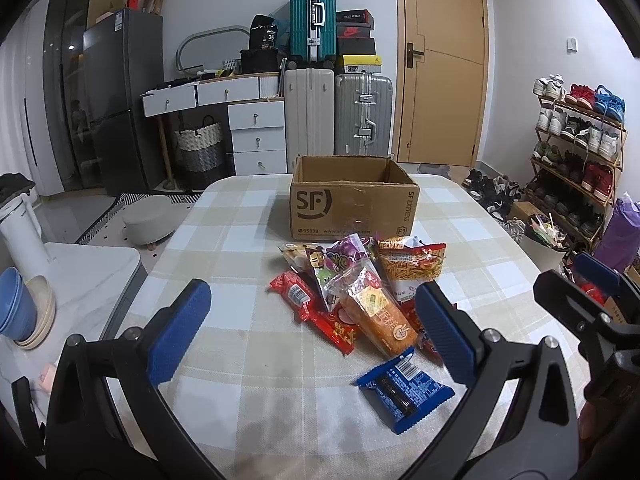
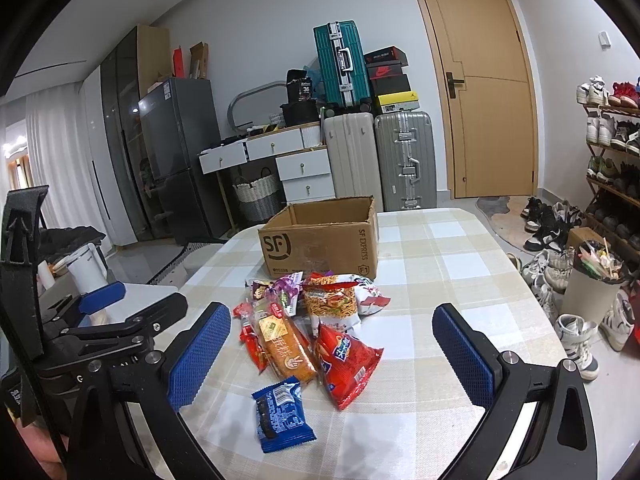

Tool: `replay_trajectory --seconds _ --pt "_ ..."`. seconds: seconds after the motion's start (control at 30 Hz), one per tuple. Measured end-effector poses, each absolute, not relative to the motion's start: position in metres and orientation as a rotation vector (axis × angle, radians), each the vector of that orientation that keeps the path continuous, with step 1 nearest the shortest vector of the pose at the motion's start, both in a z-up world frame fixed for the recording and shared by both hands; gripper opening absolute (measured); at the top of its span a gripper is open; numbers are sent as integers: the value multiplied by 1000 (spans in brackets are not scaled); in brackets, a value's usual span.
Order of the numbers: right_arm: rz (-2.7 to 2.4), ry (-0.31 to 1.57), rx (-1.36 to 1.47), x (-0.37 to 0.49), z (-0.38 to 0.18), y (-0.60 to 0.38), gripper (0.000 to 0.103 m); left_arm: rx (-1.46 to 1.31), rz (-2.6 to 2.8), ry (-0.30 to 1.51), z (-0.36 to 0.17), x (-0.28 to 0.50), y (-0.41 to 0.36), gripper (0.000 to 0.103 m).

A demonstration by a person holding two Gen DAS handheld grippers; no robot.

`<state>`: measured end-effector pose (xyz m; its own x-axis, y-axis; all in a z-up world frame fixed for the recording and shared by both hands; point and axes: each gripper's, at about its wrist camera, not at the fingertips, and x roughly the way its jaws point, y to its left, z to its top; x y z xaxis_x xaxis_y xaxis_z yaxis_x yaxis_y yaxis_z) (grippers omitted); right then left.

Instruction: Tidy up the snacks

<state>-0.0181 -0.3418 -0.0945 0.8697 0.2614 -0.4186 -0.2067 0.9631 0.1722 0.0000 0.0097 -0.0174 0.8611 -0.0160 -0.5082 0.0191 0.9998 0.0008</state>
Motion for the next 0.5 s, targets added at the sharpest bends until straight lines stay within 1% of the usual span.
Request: replay_trajectory --seconds 0.5 --pt "258 443 133 -21 -96 -345 103 3 -22 550 -24 -2 5 102"
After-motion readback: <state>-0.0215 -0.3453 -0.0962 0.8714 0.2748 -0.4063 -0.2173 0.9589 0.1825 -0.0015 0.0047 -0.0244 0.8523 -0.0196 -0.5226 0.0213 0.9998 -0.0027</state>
